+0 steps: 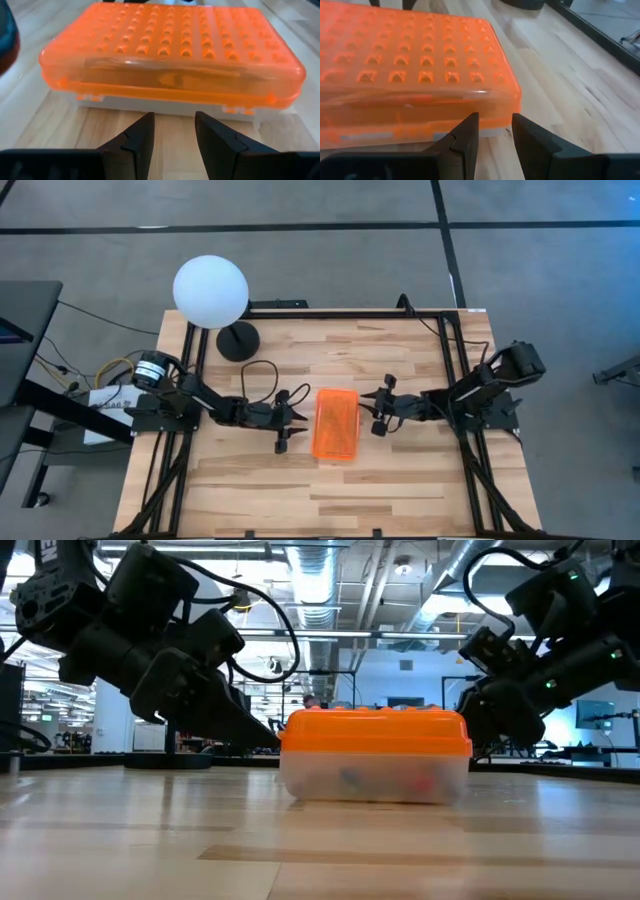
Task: Pick & place school supplies into a supply box
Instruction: Close the orange supply box
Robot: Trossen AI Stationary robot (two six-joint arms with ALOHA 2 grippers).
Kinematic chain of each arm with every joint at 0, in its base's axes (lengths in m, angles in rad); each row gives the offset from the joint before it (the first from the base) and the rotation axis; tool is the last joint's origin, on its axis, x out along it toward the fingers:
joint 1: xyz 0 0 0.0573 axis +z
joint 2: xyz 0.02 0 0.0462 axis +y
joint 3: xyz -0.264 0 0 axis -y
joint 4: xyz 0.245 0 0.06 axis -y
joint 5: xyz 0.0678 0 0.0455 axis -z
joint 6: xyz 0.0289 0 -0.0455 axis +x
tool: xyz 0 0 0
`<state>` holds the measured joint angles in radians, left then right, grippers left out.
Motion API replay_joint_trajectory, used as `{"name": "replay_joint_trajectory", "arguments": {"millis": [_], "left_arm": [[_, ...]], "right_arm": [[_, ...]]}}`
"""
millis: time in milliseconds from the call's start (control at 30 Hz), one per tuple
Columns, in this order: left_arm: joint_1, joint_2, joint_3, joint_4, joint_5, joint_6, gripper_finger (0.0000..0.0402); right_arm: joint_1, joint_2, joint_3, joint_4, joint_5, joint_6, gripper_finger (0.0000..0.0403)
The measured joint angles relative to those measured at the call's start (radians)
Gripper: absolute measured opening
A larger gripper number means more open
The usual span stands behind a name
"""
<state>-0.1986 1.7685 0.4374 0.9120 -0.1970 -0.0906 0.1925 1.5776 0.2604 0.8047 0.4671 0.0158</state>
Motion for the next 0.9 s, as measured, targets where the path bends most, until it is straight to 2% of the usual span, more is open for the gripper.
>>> {"name": "replay_joint_trajectory", "arguments": {"millis": [233, 367, 900], "left_arm": [[-0.003, 0.001, 0.000, 0.006, 0.008, 0.000, 0.0137], [-0.003, 0.001, 0.000, 0.007, 0.028, 0.000, 0.0137], [-0.003, 0.001, 0.000, 0.025, 0.034, -0.002, 0.0137]], "right_arm": [[-0.035, -0.002, 0.000, 0.041, 0.000, -0.043, 0.0113], [-0.064, -0.003, 0.000, 0.042, -0.047, -0.042, 0.0113], [-0.117, -0.003, 0.000, 0.061, -0.110, -0.061, 0.0113]]}}
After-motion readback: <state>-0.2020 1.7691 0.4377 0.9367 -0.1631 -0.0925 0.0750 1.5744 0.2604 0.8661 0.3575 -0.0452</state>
